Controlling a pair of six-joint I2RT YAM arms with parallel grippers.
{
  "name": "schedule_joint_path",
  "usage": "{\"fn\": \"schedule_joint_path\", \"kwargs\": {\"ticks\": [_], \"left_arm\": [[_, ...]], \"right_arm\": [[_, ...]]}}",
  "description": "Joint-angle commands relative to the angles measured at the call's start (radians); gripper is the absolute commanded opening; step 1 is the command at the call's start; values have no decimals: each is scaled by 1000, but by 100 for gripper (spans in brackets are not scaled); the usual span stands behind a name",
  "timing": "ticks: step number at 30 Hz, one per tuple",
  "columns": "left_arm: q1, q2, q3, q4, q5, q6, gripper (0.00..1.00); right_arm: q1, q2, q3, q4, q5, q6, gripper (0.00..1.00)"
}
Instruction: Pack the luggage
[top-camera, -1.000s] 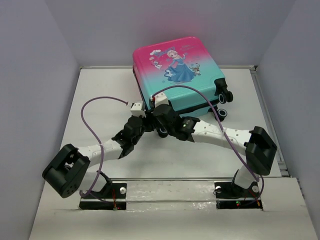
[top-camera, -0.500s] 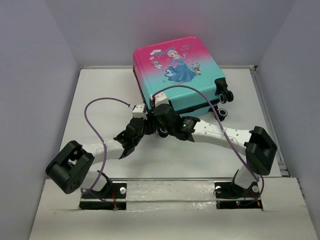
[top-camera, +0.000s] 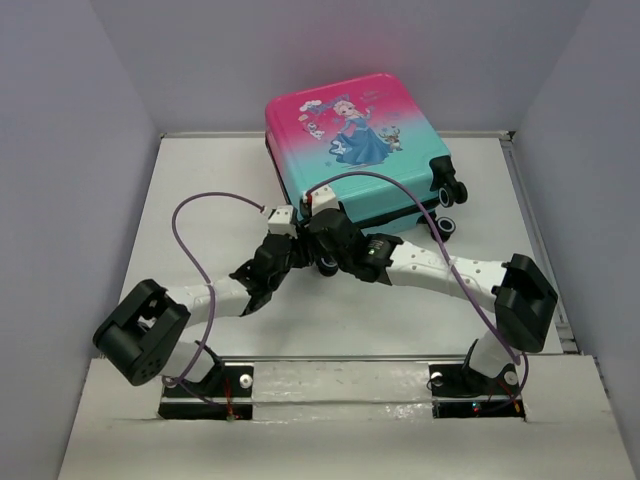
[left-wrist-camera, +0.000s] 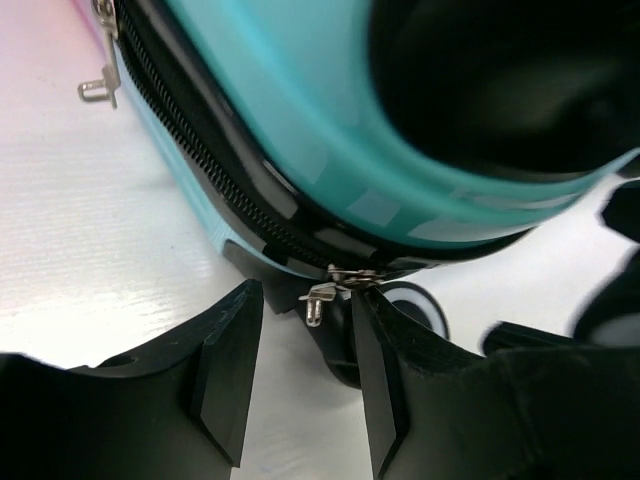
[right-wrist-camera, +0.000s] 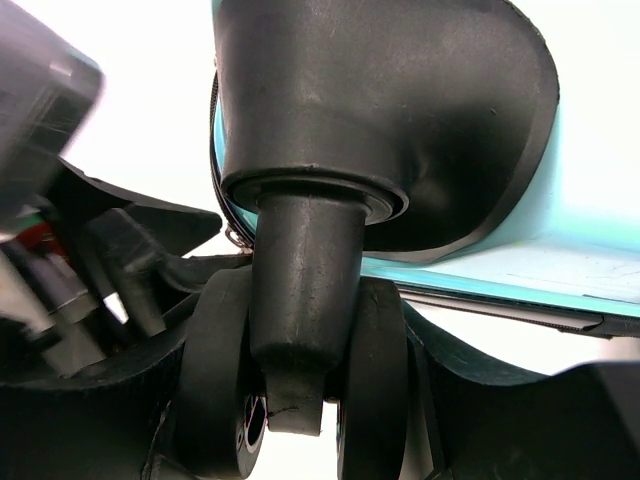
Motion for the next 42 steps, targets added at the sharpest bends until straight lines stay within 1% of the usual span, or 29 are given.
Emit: {"fn": "schedule_joint_path", "kwargs": {"ticks": [1, 4, 6, 7, 8, 10, 14, 15, 16, 17, 24, 29, 31, 32, 35, 37, 42], "left_arm": [[-12, -81, 0, 111, -23, 37, 52], [-15, -94, -12, 135, -9, 44, 51], [-17, -83, -4, 135, -32, 54, 49], [-15, -75, 2, 132, -41, 54, 48], [-17, -53, 14, 134, -46, 57, 44], [-15, -22, 33, 129, -44, 63, 39], [-17, 4, 48, 128, -80, 58, 25], [-15, 4, 54, 125, -87, 61, 15], [-15, 1, 57, 108, -107, 61, 9], [-15, -14, 54, 103, -116, 60, 6], [-14, -146, -12, 36, -233, 64, 6], [15, -206, -38, -40, -273, 57, 6], [37, -212, -44, -53, -273, 55, 6], [66, -215, -44, -61, -275, 54, 6], [130, -212, -35, -69, -244, 43, 6], [194, -206, -29, -67, -209, 29, 6], [277, -160, 20, -46, -138, -3, 6]], "right_arm": [[24, -78, 22, 135, -43, -9, 7], [24, -82, 18, 136, -41, -8, 7], [24, -87, 18, 138, -46, -6, 7], [24, -90, 16, 138, -46, -5, 7], [24, -90, 16, 139, -48, -3, 7], [24, -98, 13, 141, -51, -2, 7], [24, -116, 1, 147, -60, 3, 7], [24, -121, -2, 150, -61, 3, 7], [24, -124, -7, 150, -63, 4, 7], [24, -127, -12, 150, -60, 4, 7], [24, -162, -70, 150, -28, 3, 7], [24, -202, -116, 150, -18, 14, 7], [24, -237, -140, 150, -37, 15, 7], [24, -251, -150, 151, -72, 17, 7], [24, -291, -186, 154, -115, 9, 7], [24, -308, -202, 153, -132, 8, 7], [35, -314, -228, 156, -179, 21, 7]]}}
